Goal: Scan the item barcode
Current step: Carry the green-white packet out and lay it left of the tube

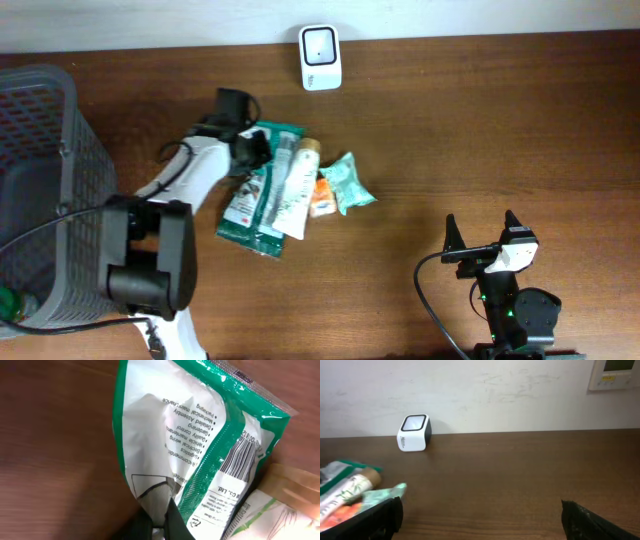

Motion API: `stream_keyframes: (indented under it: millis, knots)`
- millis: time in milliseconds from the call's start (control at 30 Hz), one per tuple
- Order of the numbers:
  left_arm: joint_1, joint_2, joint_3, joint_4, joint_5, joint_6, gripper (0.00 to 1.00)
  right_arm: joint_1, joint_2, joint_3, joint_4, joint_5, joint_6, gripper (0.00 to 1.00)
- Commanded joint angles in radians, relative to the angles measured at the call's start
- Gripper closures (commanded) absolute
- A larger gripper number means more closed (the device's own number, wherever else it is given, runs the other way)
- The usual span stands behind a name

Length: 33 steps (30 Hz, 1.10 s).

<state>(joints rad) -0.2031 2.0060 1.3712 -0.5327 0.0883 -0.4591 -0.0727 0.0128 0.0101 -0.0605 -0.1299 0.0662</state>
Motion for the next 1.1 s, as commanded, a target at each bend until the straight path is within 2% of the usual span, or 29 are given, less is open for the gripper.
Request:
stream_keyframes:
  millis: [0,133,267,300,333,367,400,467,567,600,633,733,800,933,1000,1067]
  knots:
    - [-0.081,0.005,-0.007,0.025,-0.014,-0.049,1.00,-0.006,-0.006,-0.005,-0.005,-0.010,-0.006,0.02]
    - [-0.071,0.004,-0.006,0.027,-0.102,-0.072,1.00,-0.006,-0.006,-0.005,-0.005,-0.010,-0.006,0.02]
    - [-0.028,0.002,0.009,0.024,-0.111,-0.074,1.00,-0.006,-0.006,-0.005,-0.005,-0.010,-0.006,0.02]
    - [-0.019,-0.004,0.018,0.003,-0.111,-0.054,0.86,-0.006,-0.006,-0.005,-0.005,-0.010,-0.006,0.02]
    - [-0.011,-0.022,0.041,-0.030,-0.111,-0.002,0.32,-0.006,-0.006,-0.005,-0.005,-0.010,-0.006,0.02]
    - [-0.010,-0.037,0.058,-0.051,-0.112,0.024,0.12,-0.006,-0.006,-0.005,-0.005,-0.010,-0.006,0.02]
    - [-0.008,-0.059,0.087,-0.084,-0.111,0.062,0.06,-0.006,-0.006,-0.005,-0.005,-0.010,-0.006,0.02]
    - [-0.005,-0.114,0.149,-0.148,-0.111,0.157,0.01,-0.006,-0.006,-0.005,-0.005,-0.010,-0.006,0.02]
    - [0.008,-0.253,0.243,-0.203,-0.112,0.323,0.01,-0.006,-0.006,-0.005,-0.005,-0.010,-0.006,0.02]
    - [0.042,-0.369,0.282,-0.204,-0.112,0.416,0.01,-0.006,-0.006,-0.005,-0.005,-0.010,-0.006,0.02]
    - [0.061,-0.406,0.290,-0.208,-0.111,0.428,0.01,-0.006,-0.006,-0.005,-0.005,-0.010,-0.006,0.02]
    - [0.225,-0.563,0.296,-0.239,-0.111,0.425,0.02,-0.006,-0.006,-0.005,-0.005,-0.010,-0.006,0.02]
    - [0.380,-0.624,0.296,-0.272,-0.121,0.362,0.06,-0.006,-0.006,-0.005,-0.005,-0.010,-0.006,0.01]
    - [0.673,-0.632,0.294,-0.396,-0.247,0.134,0.06,-0.006,-0.006,-0.005,-0.005,-0.010,-0.006,0.02]
    - [0.755,-0.615,0.292,-0.454,-0.311,0.074,0.07,-0.006,-0.006,-0.005,-0.005,-0.010,-0.006,0.02]
    - [0.816,-0.595,0.282,-0.480,-0.367,0.066,0.12,-0.006,-0.006,-0.005,-0.005,-0.010,-0.006,0.02]
